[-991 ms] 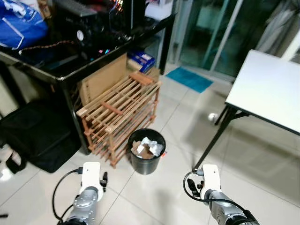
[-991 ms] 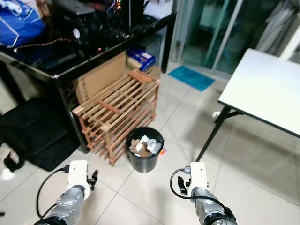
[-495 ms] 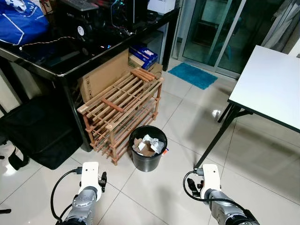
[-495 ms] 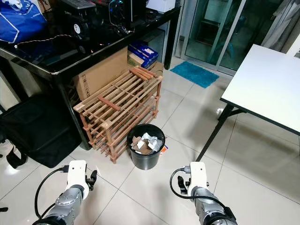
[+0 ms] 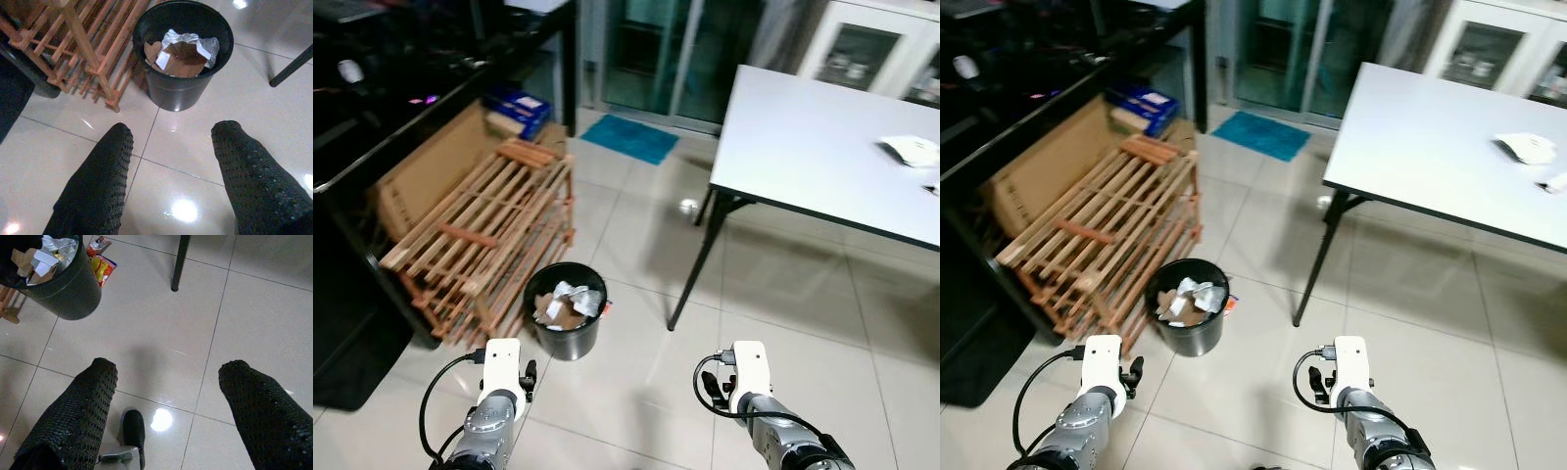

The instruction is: Picking trash to rubbish bin

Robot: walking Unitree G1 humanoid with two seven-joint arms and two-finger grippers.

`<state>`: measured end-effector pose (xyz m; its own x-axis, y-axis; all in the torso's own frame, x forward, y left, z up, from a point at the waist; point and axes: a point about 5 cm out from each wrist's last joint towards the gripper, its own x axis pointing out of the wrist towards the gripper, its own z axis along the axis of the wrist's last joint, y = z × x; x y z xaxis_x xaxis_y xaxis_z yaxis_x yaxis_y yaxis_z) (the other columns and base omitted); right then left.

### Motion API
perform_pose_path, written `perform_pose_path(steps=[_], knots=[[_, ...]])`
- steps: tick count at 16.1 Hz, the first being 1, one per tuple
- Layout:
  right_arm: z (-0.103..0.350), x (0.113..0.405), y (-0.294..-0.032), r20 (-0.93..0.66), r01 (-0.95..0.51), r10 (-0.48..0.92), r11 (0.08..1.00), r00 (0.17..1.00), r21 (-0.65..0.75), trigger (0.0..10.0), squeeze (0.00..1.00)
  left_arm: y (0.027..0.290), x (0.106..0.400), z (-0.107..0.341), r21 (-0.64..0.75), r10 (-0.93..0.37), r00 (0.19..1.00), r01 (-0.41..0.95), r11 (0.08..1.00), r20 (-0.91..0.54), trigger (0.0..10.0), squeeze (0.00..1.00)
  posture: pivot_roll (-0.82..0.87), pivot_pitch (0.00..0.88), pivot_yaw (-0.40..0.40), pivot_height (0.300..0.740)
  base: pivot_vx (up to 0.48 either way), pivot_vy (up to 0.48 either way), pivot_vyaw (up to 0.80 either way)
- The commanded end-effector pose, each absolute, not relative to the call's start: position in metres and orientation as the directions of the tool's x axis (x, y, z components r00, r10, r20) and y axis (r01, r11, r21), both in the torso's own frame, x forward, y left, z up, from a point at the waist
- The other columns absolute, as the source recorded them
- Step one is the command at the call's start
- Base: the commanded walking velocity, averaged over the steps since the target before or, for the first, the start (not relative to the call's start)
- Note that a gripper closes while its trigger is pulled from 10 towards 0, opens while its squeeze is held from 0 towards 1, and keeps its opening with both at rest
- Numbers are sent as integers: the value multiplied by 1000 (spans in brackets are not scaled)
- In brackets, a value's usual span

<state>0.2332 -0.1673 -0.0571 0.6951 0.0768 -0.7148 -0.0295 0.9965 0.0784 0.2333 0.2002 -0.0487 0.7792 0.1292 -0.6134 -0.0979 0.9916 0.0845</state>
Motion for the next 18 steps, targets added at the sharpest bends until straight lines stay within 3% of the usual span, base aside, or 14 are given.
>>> perform_pose_path(steps=[1, 5, 12, 18], knots=[[-57, 233, -170, -722, -35, 68, 998, 689, 60, 10000, 0, 198, 237, -47, 79, 121, 781, -92, 993, -612, 10000, 0, 38, 0, -82, 740, 0, 0, -788], [-58, 232, -172, -724, -25, 60, 998, 687, 59, 10000, 0, 196, 236, -48, 119, 131, 777, -72, 990, -616, 10000, 0, 35, 5, -85, 740, 0, -324, -788], [-57, 233, -171, -722, -26, 58, 998, 690, 55, 10000, 0, 196, 236, -48, 103, 134, 776, -89, 991, -616, 10000, 0, 36, 3, -85, 740, 0, 0, -786], [-57, 234, -167, -715, -9, 48, 998, 697, 59, 10000, 0, 193, 233, -51, 102, 100, 756, -45, 994, -647, 10000, 0, 59, 0, -51, 740, 0, 0, 0]])
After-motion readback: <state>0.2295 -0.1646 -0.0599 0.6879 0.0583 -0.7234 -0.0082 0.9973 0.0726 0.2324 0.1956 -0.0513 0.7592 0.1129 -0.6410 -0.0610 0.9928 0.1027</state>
